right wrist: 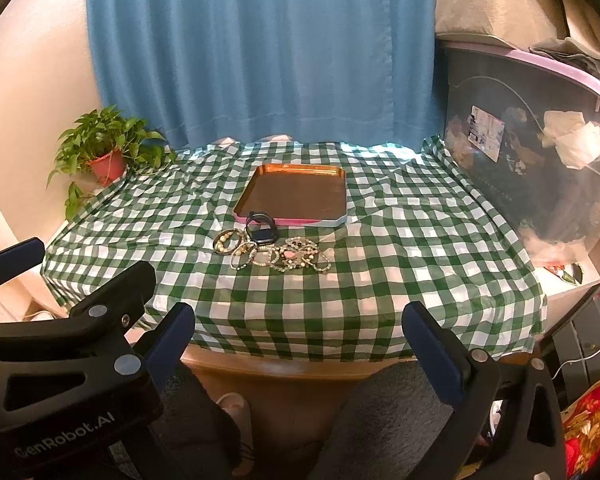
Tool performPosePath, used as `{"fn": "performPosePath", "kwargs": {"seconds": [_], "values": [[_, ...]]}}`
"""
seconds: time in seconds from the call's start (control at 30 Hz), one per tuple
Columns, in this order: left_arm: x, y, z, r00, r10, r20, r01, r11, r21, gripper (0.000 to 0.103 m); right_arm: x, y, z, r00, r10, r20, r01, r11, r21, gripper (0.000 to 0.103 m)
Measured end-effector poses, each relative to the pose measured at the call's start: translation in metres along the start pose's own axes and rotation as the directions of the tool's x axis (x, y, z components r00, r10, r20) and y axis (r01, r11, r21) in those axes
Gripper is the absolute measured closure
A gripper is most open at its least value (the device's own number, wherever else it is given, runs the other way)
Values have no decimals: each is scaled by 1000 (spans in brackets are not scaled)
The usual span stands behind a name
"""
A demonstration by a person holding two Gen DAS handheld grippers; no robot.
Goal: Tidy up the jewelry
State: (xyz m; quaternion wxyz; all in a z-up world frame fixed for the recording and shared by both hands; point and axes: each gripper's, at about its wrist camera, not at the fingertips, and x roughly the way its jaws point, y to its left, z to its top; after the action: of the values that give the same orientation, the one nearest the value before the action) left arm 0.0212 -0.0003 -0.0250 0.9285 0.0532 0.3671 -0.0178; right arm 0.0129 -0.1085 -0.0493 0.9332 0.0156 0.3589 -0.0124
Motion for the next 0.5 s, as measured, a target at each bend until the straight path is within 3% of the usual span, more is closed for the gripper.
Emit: {"fn": "performPosePath", "kwargs": {"seconds": [0.5], "values": [[-8,-3,-5,1000,6,11,-6,1000,8,0,-9,1,-6,1000,4,7,-4,1000,8,0]]}}
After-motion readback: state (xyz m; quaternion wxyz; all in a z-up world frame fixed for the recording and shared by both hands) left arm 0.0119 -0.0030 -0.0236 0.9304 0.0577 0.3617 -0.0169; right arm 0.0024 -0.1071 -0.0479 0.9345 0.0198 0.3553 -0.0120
